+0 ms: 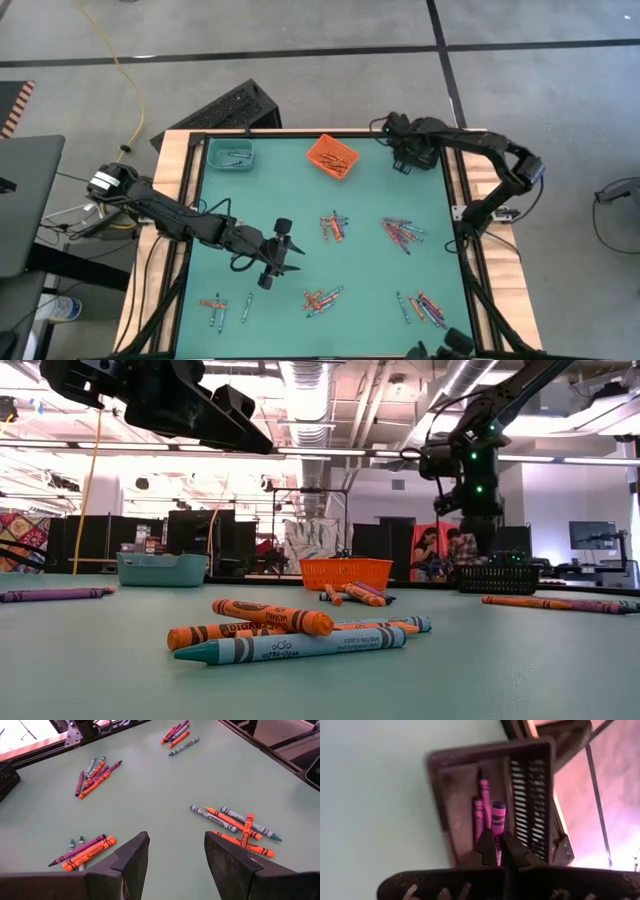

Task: Sort crayons
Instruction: Put the violet crayon into the black bin

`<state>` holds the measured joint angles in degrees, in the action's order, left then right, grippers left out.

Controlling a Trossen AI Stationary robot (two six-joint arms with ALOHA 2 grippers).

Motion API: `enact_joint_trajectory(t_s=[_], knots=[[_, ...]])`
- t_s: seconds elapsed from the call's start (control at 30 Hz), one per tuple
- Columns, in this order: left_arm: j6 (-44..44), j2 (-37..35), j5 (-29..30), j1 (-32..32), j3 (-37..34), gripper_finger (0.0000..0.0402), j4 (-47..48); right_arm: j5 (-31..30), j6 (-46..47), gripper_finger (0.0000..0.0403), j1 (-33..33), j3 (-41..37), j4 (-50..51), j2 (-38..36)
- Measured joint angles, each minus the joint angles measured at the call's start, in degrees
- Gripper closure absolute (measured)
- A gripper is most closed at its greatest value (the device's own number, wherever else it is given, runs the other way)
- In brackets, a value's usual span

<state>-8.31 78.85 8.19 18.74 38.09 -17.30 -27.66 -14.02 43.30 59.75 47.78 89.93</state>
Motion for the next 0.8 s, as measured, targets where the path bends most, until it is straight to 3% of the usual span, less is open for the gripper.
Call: enact_joint_trajectory(t_s=[0.33, 0.8], knots=[[0.04, 0.0, 1.22, -0.02, 0.0, 0.0219, -0.26, 0.4, -1.37, 0.0386, 5.3, 0.0, -0.26, -0.04], [1.3, 0.0, 1.25, 0.0, 0.0, 0.0219, -0.24, 2.04, 1.52, 0.0273, 5.74, 0.0, -0.16, -0.07]])
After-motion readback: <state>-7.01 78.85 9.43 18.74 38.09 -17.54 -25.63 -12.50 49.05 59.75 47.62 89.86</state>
